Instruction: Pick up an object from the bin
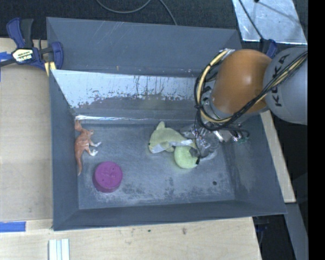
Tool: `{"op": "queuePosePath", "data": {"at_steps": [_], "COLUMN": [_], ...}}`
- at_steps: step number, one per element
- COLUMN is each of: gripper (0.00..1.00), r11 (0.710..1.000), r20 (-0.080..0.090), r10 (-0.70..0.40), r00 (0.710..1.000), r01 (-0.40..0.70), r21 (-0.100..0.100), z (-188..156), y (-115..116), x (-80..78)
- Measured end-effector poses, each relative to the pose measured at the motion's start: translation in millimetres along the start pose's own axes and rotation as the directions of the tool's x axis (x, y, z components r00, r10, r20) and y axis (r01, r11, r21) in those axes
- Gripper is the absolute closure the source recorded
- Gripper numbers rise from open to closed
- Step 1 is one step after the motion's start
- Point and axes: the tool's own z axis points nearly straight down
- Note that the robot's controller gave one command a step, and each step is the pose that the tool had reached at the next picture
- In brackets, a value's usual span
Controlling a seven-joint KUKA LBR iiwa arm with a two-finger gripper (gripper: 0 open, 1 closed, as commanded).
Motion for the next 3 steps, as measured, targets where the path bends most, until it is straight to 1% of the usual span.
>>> {"op": "queuePosePath", "data": {"at_steps": [1,2,3], "gripper": [1.0,1.0,1.0], "r11": [1.0,1.0,1.0], "r20": [0.004,0.008,0.007], "r10": [0.0,0.001,0.002], "r00": [1.0,1.0,1.0], "r01": [0.0,-0.001,-0.002], "r21": [0.003,0.005,0.005], "z": [-18.8,-30.0,-36.4], "y": [-0.9,-1.4,-1.3], "x": [-1.4,-2.0,-1.8]}}
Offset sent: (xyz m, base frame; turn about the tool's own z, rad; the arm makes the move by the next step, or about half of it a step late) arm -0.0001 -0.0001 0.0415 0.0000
